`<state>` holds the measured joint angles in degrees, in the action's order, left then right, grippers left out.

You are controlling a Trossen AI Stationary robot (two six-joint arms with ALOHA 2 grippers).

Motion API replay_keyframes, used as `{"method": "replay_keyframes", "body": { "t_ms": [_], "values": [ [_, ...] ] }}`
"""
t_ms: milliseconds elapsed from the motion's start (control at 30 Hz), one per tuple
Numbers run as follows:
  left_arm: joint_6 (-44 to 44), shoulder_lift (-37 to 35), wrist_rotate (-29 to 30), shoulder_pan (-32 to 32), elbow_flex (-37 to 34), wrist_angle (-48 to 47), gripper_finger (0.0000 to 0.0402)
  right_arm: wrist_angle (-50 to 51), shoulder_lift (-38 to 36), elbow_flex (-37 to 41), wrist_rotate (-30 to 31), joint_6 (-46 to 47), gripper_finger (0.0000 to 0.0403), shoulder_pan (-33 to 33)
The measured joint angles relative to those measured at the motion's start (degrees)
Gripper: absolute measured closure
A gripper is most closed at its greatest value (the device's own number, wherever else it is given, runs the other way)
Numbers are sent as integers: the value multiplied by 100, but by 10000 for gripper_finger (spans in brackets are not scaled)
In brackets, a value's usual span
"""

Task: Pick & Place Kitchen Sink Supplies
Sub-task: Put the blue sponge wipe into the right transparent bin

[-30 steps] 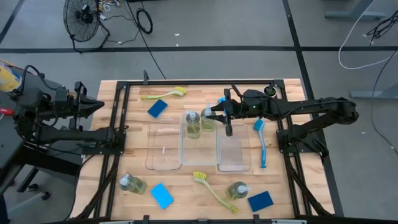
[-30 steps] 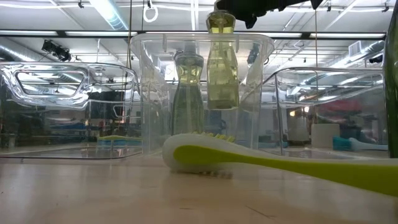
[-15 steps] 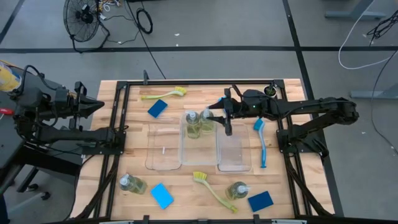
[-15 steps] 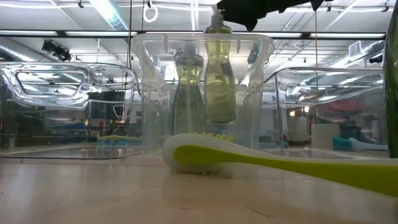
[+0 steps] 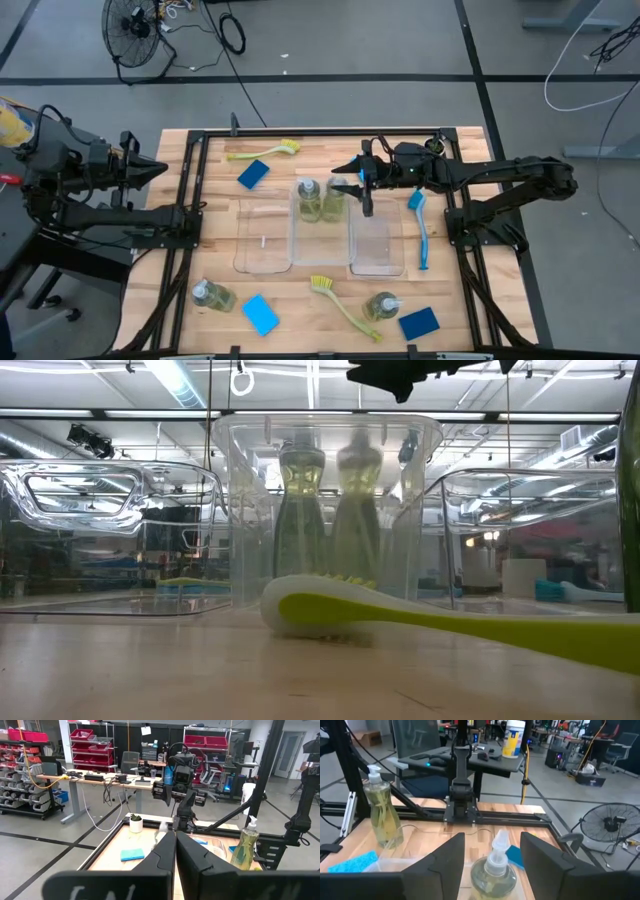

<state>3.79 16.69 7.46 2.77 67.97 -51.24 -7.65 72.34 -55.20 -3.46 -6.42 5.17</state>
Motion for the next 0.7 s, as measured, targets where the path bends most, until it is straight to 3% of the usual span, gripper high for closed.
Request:
{"method": "replay_keyframes", "body": {
  "t_ms": [700],
  "values": [
    [0,0,0,1,1,-1,383,589,-344,20,352,139,211,202]
  ]
}}
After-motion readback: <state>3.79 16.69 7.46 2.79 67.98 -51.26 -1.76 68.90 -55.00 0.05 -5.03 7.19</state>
